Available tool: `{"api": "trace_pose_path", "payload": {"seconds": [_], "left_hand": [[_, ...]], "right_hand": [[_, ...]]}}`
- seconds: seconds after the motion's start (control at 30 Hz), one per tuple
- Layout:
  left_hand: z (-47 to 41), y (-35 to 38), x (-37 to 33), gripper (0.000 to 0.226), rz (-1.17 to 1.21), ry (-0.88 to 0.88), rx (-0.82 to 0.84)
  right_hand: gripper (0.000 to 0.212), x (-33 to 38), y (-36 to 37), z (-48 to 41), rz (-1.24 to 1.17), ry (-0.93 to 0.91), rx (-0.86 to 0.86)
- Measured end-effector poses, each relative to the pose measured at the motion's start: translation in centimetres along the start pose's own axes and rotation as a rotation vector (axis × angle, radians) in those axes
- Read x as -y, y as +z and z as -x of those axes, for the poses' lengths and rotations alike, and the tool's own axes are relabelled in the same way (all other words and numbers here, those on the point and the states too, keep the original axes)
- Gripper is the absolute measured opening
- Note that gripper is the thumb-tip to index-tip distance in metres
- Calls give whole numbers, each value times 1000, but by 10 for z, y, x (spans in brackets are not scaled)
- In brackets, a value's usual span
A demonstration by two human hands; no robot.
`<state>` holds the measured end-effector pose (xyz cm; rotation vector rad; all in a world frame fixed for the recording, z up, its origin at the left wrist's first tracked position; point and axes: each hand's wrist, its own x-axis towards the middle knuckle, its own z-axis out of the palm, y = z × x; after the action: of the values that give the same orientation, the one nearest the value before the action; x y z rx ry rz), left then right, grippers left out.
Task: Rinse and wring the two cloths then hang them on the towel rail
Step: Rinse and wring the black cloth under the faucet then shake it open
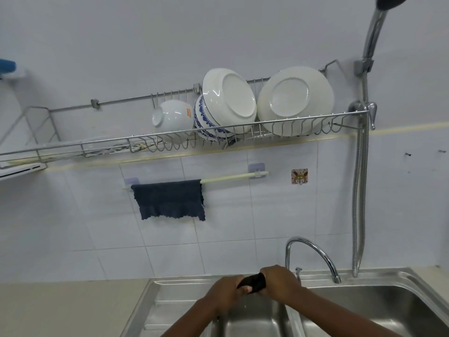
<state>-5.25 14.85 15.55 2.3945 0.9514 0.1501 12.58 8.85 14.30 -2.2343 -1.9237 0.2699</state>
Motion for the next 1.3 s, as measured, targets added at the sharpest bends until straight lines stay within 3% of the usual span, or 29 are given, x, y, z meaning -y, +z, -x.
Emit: {"api": "trace_pose_path", "payload": {"seconds": [0.13,0.33,0.5,0.67,0.73,0.83,0.93,1.03,1.17,1.23,1.3], "left_hand": [[-3,23,6,29,-246,14,-174],[2,36,12,21,-247,46,-250],[3,37,9,23,-229,37,-224],[3,23,-4,24,179,-41,57],[2,15,-2,17,426,-141,195],[-2,2,6,17,720,-309,338],[-2,-5,5,27,842,-281,404],[3,-9,-7,35,681,-225,370],[5,-8,-13,27,79,-17,158],[6,-5,-13,30,-118,41,73],[6,-1,-12,35,-318,84,3]], "right_hand": [[30,1,8,2,-18,53,-1],[21,4,14,8,-93,76,35],[15,5,11,7,-215,85,161],[35,-7,16,12,-129,33,29],[31,-9,15,10,-61,-75,-89],[20,-7,9,9,-65,-149,-97],[16,-5,2,11,-62,-132,-76],[16,-5,-3,13,-65,-115,-52],[19,-1,-5,17,-52,-64,-33],[11,1,-5,18,-25,-33,-25],[17,4,-7,18,-34,-12,0]]}}
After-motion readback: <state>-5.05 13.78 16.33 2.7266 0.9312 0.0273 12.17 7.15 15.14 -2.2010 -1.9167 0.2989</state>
